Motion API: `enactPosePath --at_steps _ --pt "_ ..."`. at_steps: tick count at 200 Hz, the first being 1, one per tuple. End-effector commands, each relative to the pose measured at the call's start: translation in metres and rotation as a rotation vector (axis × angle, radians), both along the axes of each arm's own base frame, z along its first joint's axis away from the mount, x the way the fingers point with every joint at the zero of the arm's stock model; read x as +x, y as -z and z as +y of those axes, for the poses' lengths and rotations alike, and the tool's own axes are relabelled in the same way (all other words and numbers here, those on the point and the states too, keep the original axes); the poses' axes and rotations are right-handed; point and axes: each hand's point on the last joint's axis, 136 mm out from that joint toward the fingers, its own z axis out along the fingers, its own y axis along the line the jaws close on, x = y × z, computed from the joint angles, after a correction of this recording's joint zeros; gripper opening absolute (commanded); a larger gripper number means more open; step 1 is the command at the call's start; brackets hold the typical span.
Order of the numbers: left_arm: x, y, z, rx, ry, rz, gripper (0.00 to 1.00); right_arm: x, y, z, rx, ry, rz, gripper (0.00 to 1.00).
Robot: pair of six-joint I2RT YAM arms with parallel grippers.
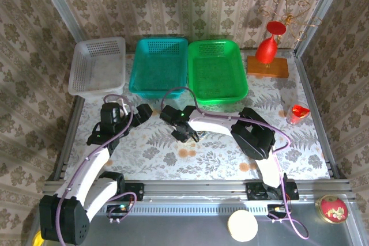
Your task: Untangle the cables
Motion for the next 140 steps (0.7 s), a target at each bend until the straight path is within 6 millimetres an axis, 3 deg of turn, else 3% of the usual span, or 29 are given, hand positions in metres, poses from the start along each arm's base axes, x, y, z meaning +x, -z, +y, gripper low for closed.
enactPosePath --at_steps 1,62,140 --pt "-0.002 0.003 0.002 -0.022 -0.011 0.009 1.00 0.009 -0.019 0.003 -0.004 -0.017 -0.049 0.32" --pt "-0.002 0.006 0.002 -0.023 -0.012 0.013 1.00 0.015 -0.020 0.003 -0.014 -0.014 -0.066 0.31" --pt "0.001 0.006 0.000 -0.029 -0.013 0.011 1.00 0.014 0.008 -0.010 -0.073 -0.005 -0.019 0.30"
